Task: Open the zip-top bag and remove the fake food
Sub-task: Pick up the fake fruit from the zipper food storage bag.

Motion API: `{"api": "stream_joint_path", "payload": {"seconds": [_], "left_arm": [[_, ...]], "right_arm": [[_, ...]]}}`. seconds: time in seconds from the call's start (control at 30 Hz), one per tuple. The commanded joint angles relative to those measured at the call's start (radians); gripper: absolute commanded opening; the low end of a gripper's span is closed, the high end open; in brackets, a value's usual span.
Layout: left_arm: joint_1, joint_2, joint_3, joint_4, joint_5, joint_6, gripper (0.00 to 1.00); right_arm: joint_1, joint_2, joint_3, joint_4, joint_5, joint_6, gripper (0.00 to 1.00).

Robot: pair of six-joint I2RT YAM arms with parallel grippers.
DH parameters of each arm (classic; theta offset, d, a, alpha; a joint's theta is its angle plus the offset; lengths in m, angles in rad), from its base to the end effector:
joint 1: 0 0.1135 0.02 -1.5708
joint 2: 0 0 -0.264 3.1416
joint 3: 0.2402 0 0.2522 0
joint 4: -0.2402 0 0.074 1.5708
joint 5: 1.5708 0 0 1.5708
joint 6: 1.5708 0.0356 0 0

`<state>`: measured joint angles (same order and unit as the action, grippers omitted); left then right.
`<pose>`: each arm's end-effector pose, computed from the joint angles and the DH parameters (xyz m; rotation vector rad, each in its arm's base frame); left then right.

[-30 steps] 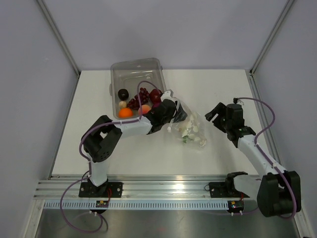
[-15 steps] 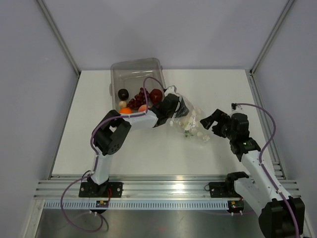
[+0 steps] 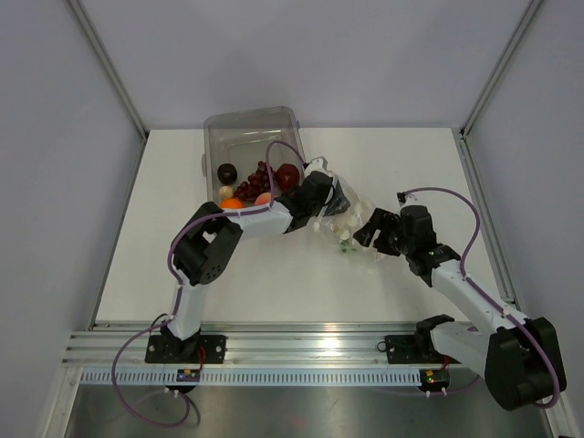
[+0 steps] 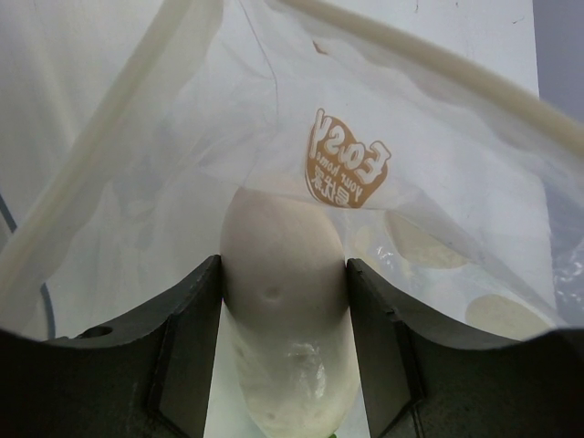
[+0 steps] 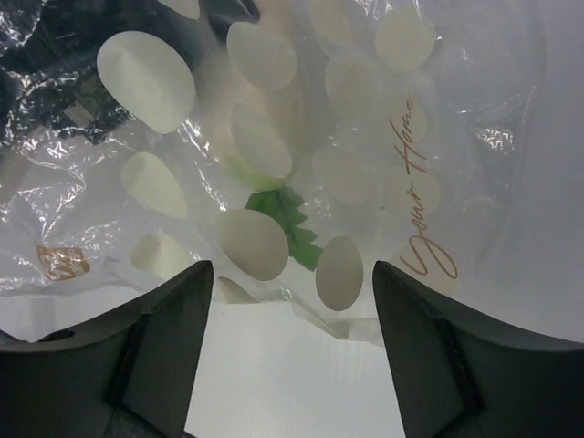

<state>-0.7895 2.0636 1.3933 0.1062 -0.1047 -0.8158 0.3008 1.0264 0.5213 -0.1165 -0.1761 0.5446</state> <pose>0.3312 -0.3287 0.1824 -0.0944 2.2458 -0.8080 0.2038 0.0698 0.2098 0.1730 2.2550 0.6580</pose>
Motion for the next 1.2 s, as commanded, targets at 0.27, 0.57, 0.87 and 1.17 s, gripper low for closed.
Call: {"api": "stream_joint_path", "payload": {"seconds": [0.27, 0.57, 0.87, 1.17], "left_arm": [[0.004, -0.002, 0.016, 0.050, 0.048, 0.001, 0.27], [0.024, -0.066, -0.057, 0.098, 0.067, -0.059, 0.26], [0.071, -0.115, -0.091, 0.089, 0.098, -0.103, 0.25], [0.110, -0.151, -0.068, 0.067, 0.165, -0.114, 0.25]], "right_arm": [[0.008, 0.049, 0.059, 0.020, 0.070, -0.009, 0.15], [0.009, 0.122, 0.085, -0.017, 0.147, 0.040, 0.00], [0.009, 0.147, 0.094, -0.043, 0.225, 0.077, 0.00], [0.008, 0.140, 0.094, -0.064, 0.248, 0.089, 0.00]]}}
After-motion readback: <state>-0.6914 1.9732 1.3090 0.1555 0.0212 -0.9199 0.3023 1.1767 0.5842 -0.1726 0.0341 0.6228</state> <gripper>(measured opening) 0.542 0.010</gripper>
